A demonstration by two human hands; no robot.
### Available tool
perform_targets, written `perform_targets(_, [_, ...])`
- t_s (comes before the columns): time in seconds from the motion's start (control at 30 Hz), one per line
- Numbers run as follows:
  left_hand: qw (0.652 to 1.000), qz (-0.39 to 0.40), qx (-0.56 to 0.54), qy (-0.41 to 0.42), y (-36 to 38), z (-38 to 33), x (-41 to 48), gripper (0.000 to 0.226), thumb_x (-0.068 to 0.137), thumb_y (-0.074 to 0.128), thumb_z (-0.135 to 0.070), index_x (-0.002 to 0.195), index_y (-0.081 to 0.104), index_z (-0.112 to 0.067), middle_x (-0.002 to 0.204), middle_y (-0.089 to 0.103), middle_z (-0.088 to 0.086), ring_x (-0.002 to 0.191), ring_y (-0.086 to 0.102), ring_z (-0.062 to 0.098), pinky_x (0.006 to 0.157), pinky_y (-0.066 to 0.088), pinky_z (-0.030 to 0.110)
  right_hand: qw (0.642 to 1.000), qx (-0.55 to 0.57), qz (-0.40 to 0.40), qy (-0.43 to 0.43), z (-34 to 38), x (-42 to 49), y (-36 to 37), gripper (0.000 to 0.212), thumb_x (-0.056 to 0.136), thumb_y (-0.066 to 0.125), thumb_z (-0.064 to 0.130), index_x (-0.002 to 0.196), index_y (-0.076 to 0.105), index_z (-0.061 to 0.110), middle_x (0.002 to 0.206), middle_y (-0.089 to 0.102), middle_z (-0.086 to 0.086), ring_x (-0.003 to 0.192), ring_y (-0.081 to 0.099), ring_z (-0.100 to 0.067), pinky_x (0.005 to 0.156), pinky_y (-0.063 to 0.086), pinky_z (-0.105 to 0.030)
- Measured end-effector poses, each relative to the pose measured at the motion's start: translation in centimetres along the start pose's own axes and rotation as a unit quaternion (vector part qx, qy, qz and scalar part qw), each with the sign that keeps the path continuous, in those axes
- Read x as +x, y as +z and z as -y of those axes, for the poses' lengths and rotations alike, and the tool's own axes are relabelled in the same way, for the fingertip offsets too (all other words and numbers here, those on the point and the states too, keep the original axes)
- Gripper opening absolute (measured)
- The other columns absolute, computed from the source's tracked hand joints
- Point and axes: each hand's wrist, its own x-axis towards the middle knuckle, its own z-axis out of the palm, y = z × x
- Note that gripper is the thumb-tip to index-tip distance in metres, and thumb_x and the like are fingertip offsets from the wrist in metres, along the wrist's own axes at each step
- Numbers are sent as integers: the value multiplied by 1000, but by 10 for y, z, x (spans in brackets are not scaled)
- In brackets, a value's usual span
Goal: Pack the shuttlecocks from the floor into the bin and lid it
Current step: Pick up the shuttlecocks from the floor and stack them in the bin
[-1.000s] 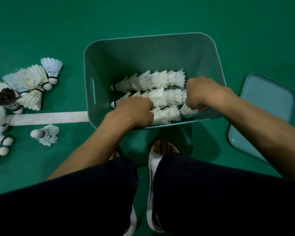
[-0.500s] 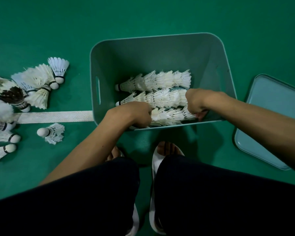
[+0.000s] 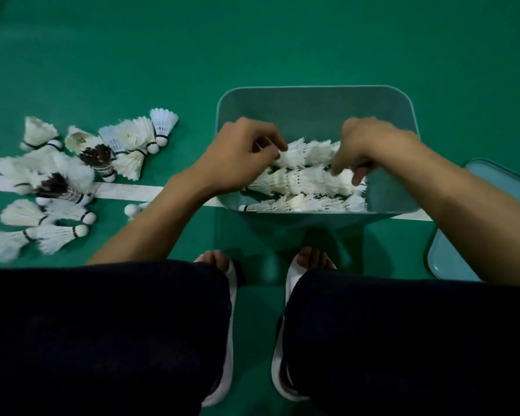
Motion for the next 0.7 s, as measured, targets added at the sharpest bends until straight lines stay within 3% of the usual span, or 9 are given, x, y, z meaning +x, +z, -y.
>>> perform_targets(0.13, [989,-143,-27,-31,-24,25,-29,18,90,58,-17,97,75,-16,84,74,-3,69,68,16,66,54,29,972,101,-186,-101,54,-26,-17,18,85,68,23,83,71,5,47,67,1,49,58,-12,56,51,-31])
perform_targets(0.23, [978,-192,-20,-84,-34,64,-53,15,88,61,-16,98,72,-19,81,70,-2,66,65,21,64,53,35,926,221,-222,-212,114,-45,1,22,81,64,21,75,76,4,61,71,-13,51,59,-17,57,59,-39])
perform_targets(0.3, [971,-208,-5,-121,-39,95,-70,13,88,63,-16,97,70,-20,81,68,-2,66,64,19,65,53,37,908,292,-154,-257,154,-53,26,17,82,61,15,75,74,7,62,72,-13,47,65,-16,47,57,-35])
perform_targets(0.37, [964,-209,-1,-167,-42,126,-92,13,89,61,-16,97,70,-20,85,70,-4,67,64,16,62,52,34,902,335,-35,-268,189,-57,61,13,86,57,8,79,68,9,63,74,-11,42,67,-20,40,51,-29])
perform_targets(0.47, [927,-252,-47,-275,-41,169,-126,17,90,59,-8,95,71,-19,81,69,-5,64,64,14,59,46,28,915,301,70,-260,224,-42,121,11,84,56,4,89,66,4,67,74,-15,46,70,-27,49,61,-42])
perform_targets(0.53, [863,-334,-58,-376,-40,190,-145,17,89,57,-7,90,69,-20,74,65,-8,63,59,13,62,43,27,934,243,75,-249,239,-29,155,22,77,60,6,97,66,0,70,74,-17,56,73,-30,60,63,-46])
perform_targets(0.6, [760,-418,-79,-491,-40,213,-162,7,85,61,-16,90,66,-16,75,65,-3,73,63,21,66,42,28,949,190,52,-247,250,-18,181,33,76,65,13,108,62,4,83,73,-13,78,72,-31,73,60,-43])
perform_targets(0.7, [605,-489,-192,-599,-47,253,-180,54,66,64,-44,102,62,-4,106,69,23,100,67,40,80,55,46,953,161,2,-255,268,-6,207,54,82,72,21,130,47,15,114,59,-11,101,61,-34,79,51,-37])
